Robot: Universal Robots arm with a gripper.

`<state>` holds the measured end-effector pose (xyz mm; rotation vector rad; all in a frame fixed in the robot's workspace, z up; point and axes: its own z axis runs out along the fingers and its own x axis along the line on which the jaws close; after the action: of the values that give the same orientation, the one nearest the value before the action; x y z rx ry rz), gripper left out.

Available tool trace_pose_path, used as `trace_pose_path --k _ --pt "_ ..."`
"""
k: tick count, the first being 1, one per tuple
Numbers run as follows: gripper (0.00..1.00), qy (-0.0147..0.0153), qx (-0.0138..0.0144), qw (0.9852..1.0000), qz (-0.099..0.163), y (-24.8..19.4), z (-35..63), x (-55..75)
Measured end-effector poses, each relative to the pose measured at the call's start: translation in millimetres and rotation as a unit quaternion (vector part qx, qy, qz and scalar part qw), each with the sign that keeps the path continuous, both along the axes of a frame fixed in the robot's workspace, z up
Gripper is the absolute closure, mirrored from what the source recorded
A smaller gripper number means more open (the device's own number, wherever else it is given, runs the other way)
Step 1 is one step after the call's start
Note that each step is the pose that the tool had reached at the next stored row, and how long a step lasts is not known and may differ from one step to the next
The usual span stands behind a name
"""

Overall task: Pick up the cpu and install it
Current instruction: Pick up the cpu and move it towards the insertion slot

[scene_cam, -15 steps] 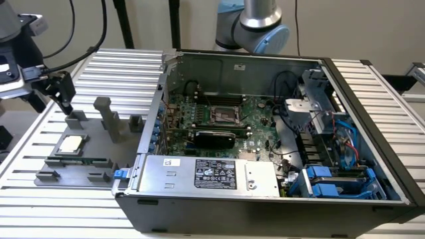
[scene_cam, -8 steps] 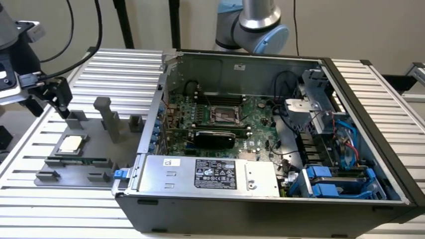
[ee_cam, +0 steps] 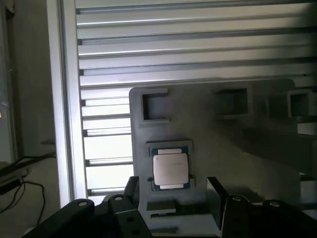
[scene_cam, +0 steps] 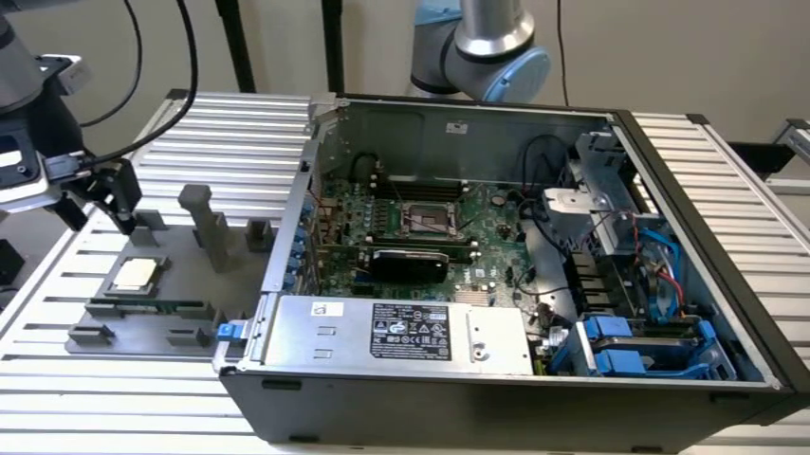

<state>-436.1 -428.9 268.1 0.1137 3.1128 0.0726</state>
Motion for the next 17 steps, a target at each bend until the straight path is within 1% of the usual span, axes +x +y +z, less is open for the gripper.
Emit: trace_pose_path --k 17 --pt "0.35 -0.0001 0.0001 1.0000 0.000 -1.1 -31.0 2.5"
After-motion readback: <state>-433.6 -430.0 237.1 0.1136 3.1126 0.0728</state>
